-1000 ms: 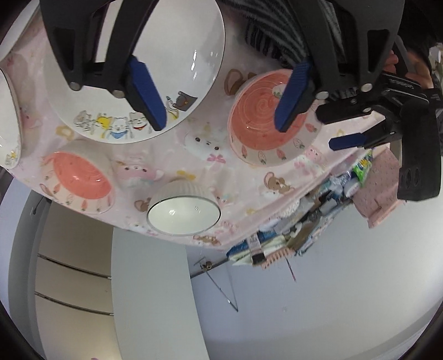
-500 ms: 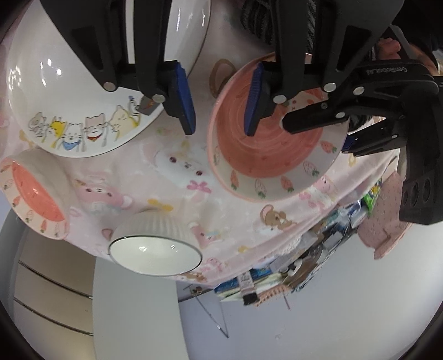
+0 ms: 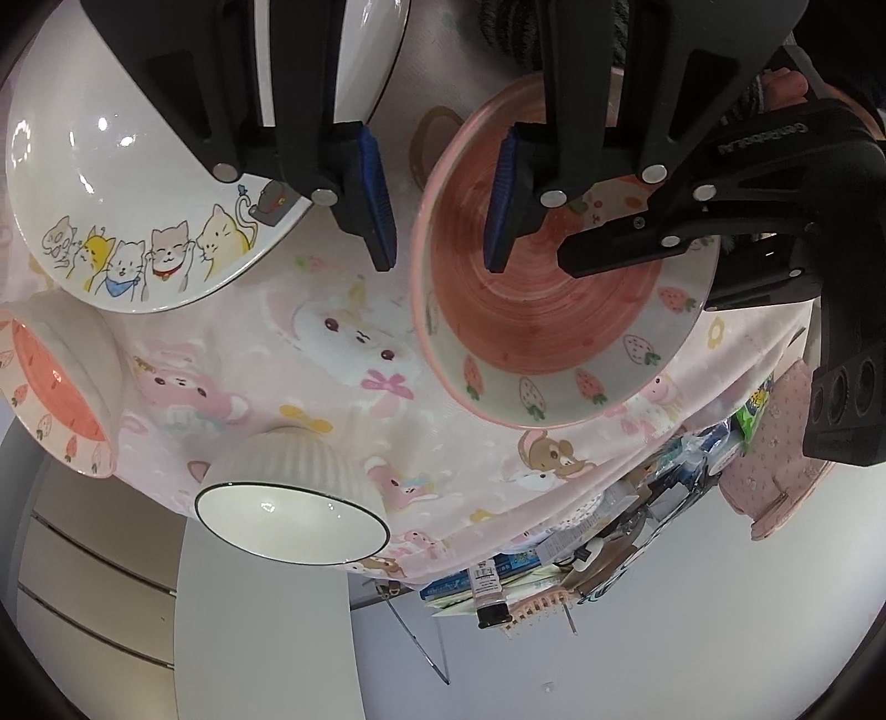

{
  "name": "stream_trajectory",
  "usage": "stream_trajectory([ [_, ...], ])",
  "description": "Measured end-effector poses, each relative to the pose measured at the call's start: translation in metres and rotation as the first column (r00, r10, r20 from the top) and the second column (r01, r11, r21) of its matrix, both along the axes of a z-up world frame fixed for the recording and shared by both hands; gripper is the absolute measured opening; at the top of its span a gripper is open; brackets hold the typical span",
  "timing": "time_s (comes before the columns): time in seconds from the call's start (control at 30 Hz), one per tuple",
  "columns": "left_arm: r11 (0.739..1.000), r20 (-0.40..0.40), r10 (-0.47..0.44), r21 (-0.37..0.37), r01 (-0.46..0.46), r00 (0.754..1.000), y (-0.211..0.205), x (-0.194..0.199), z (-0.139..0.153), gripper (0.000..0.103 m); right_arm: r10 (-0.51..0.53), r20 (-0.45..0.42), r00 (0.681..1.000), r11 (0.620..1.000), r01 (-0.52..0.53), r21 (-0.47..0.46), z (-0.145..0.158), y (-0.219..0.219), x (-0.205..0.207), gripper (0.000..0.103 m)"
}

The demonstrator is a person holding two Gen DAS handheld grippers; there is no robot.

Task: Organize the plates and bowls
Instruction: 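Close the left gripper on the bowl rim while the right gripper clamps the rim beside it, then lift the pink bowl off the table with both grippers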

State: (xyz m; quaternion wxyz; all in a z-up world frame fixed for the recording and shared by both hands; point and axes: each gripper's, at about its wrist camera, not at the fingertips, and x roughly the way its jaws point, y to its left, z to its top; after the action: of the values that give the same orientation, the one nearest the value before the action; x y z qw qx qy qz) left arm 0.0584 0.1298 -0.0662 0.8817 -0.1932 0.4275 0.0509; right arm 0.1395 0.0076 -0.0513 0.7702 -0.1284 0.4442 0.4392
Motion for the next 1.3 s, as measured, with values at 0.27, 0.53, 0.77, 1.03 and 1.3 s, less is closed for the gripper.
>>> stream_trajectory([
  [0.27,1.0,0.016,0.001,-0.008,-0.001,1.0,0.002,-0.002,-0.001,0.021,0.038,0.051,0.998,0.999,-0.038,-0.01,0.0,0.004,-0.01,0.021],
  [0.53,1.0,0.024,-0.006,-0.017,0.006,1.0,0.004,-0.003,-0.003,0.021,0.036,0.025,0.999,0.999,-0.037,0.013,-0.001,0.002,-0.007,0.021],
  [0.77,1.0,0.029,-0.006,-0.016,0.006,1.0,0.003,-0.003,-0.003,0.021,0.022,0.023,1.0,0.999,-0.022,0.029,-0.002,0.002,-0.007,0.019],
  [1.03,0.999,0.078,-0.008,-0.033,0.011,0.997,0.006,-0.008,0.002,0.015,-0.013,0.036,0.999,0.994,0.009,0.111,0.009,-0.012,-0.003,0.009],
  [1.3,0.997,0.19,-0.029,0.07,0.016,0.981,-0.01,-0.021,0.038,0.014,-0.041,0.108,0.993,0.972,0.015,0.235,0.043,-0.031,-0.009,0.01],
])
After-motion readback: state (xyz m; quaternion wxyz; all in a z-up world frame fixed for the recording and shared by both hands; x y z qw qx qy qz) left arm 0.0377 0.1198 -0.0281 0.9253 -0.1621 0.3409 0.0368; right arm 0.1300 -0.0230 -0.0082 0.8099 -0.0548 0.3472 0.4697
